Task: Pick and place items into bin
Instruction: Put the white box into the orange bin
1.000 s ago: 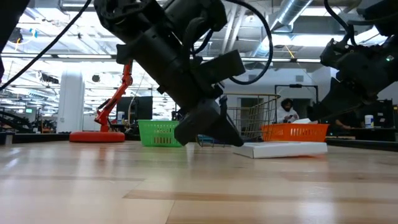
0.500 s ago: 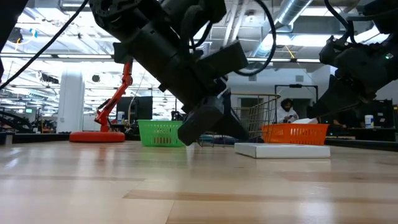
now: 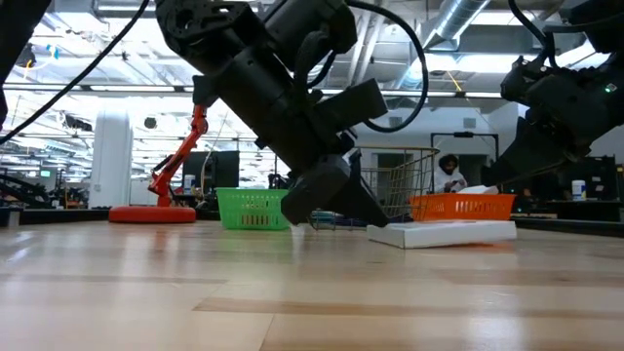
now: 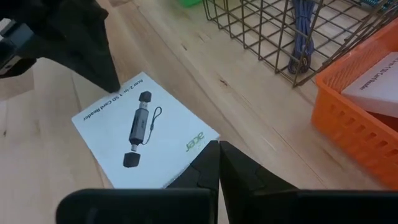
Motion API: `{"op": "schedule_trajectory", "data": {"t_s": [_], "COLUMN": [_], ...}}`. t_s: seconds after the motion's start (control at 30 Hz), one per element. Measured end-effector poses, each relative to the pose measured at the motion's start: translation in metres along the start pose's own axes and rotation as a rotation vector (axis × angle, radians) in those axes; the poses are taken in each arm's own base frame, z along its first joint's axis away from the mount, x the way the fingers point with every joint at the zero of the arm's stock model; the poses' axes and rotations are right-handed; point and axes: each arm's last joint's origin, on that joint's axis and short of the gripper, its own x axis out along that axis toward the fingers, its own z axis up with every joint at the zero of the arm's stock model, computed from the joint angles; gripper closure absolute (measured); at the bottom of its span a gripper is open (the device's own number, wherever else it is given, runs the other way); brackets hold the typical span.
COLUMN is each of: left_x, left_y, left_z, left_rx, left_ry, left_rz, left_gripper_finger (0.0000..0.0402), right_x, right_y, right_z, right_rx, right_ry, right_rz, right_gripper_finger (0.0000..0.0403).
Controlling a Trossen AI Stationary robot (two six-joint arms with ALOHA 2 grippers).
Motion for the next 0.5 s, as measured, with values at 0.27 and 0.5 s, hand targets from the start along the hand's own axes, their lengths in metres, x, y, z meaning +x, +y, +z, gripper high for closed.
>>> {"op": "schedule_trajectory", "data": {"t_s": [0.27,0.5], "left_x": [0.016,0.016], "left_y": [-0.01,-0.012], "left_z": [-0.011,-0.012], "left_rx": [-0.017,-0.035], "left_ry": [0.003,0.012], "left_rz": [-0.013,-0.023], "left_gripper_finger": [0.0401,0.0401], "right_x": [0.0,0.0], "right_y": [0.001,0.001], "right_z": [0.001,0.001], "right_rx": [0.009,0.042], "right_ry": [-0.003,-0.002], "right_rz": [0.01,0.012], "right_gripper_finger": [0.04,0.04]}}
